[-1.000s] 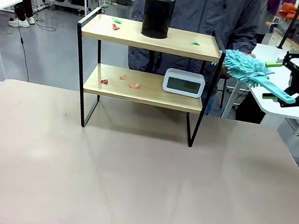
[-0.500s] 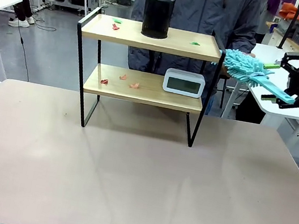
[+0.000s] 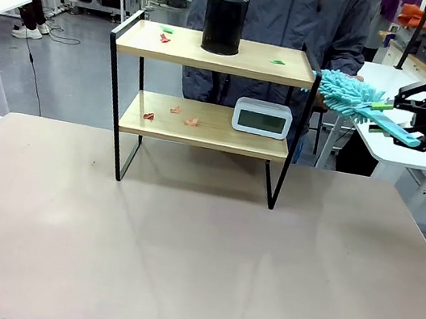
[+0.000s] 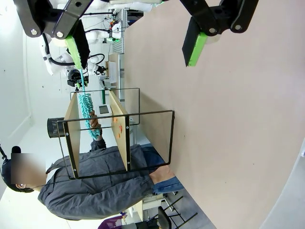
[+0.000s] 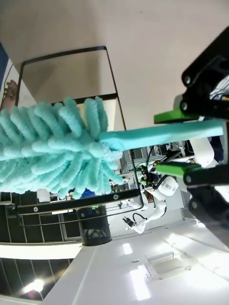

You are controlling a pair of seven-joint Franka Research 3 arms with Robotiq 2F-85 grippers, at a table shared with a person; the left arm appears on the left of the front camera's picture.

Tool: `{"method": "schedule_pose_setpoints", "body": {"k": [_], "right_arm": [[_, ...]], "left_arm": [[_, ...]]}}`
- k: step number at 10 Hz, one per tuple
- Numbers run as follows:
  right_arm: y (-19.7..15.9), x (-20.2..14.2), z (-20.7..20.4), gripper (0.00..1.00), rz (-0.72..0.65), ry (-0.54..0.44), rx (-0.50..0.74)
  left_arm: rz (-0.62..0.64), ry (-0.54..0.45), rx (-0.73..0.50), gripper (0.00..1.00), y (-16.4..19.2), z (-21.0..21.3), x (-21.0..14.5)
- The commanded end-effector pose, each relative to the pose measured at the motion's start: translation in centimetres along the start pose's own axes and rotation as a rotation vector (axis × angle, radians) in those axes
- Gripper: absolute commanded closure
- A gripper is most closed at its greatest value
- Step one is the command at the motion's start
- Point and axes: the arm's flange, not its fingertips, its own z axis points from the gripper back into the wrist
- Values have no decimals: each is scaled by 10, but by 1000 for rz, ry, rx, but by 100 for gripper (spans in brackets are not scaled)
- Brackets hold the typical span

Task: Clean the shelf.
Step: Pick up the Duster from the human.

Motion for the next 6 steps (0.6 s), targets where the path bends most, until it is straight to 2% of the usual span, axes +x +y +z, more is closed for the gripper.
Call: {"method": "schedule_pose_setpoints", "body": {"k": [1, 2, 6], "right_arm": [[1, 0, 2, 93, -7, 4, -11], [1, 0, 2, 100, -7, 2, -11], [-2, 1, 3, 100, -14, -2, -17]], "left_arm": [[-21, -13, -23, 0, 0, -2, -4], [-21, -13, -23, 0, 0, -2, -4], [-21, -13, -23, 0, 0, -2, -4]]}}
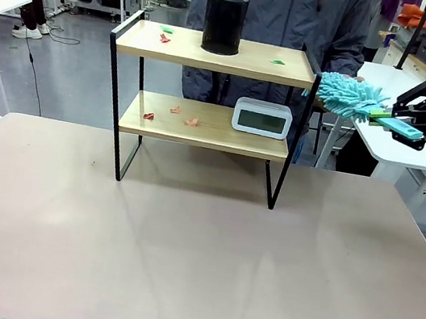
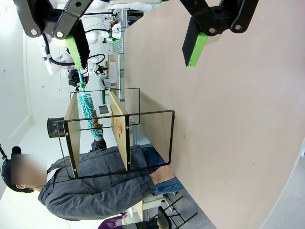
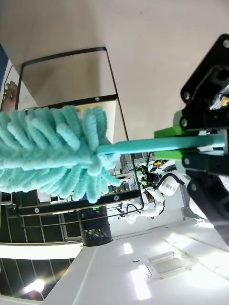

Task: Clean the shelf.
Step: Pick up the Duster from the human.

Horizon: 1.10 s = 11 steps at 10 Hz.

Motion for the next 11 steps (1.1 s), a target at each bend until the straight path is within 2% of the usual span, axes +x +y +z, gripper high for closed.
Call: {"method": "schedule_pose_setpoints", "body": {"k": [1, 3, 4, 6, 7, 8, 10, 11], "right_arm": [[-1, 1, 2, 100, -9, 1, -21], [2, -6, 11, 100, 52, -4, -46], [11, -23, 34, 100, 161, -8, -99], [20, -77, 115, 100, 389, -53, -200], [13, -109, 159, 100, 547, 27, -258], [4, -132, 188, 100, 643, 72, -303], [-17, -172, 208, 100, 762, 120, -396], [-28, -191, 200, 100, 836, 193, -413]], "left_arm": [[-21, -13, -23, 0, 0, -2, -4], [-21, -13, -23, 0, 0, -2, -4], [-21, -13, -23, 0, 0, -2, -4], [-21, -13, -23, 0, 0, -2, -4], [-21, -13, -23, 0, 0, -2, -4], [-21, -13, -23, 0, 0, -2, -4], [-21, -13, -23, 0, 0, -2, -4], [-21, -13, -23, 0, 0, -2, -4]]}}
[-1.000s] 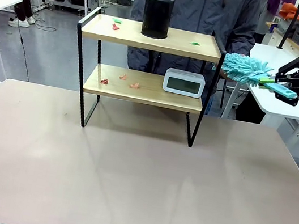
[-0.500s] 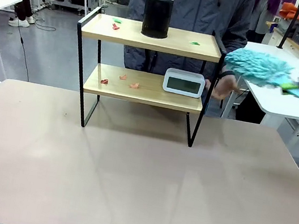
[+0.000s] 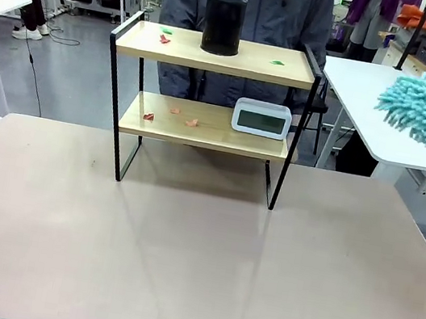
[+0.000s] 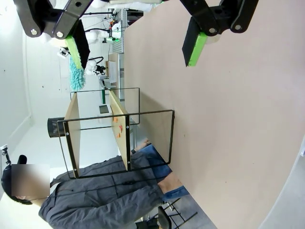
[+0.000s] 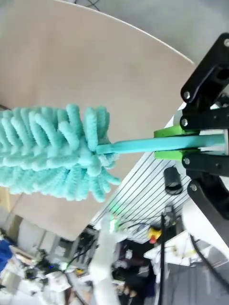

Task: Clean the shelf.
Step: Pick up the Duster from the human.

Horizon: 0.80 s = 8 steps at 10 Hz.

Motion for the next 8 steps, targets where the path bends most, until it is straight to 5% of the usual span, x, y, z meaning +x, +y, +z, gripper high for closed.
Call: {"method": "schedule_pose_setpoints", "body": {"k": [1, 5, 8], "right_arm": [[9, -13, -40, 100, 127, 83, -24], [21, 5, -89, 100, 120, 154, -60], [22, -11, -75, 100, 147, 166, -18]], "left_arm": [[-19, -11, -23, 0, 0, -3, -5], [-19, -11, -23, 0, 0, -3, -5], [-19, -11, -23, 0, 0, -3, -5]]}}
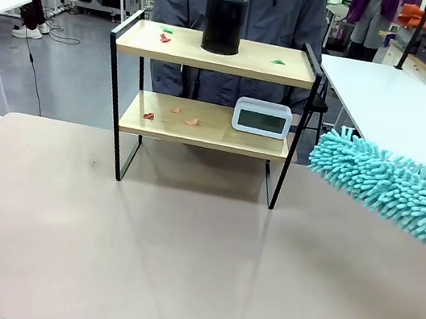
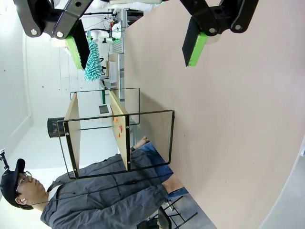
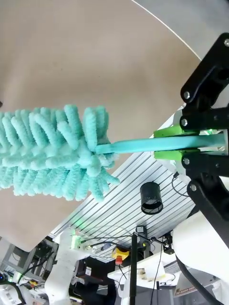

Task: Clean the shelf.
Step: Pick up the Duster from the human, then clean the specific tier of the Shelf with the Duster once objects are removed.

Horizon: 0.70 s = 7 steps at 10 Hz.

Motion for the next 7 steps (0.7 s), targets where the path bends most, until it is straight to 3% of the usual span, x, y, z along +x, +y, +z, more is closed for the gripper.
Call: {"method": "schedule_pose_setpoints", "body": {"k": [1, 7], "right_arm": [[2, -2, 7, 100, -4, 3, 2], [2, -2, 7, 100, -4, 3, 2]], "left_arm": [[-20, -12, -23, 0, 0, -3, -5], [-20, -12, -23, 0, 0, -3, -5]]}}
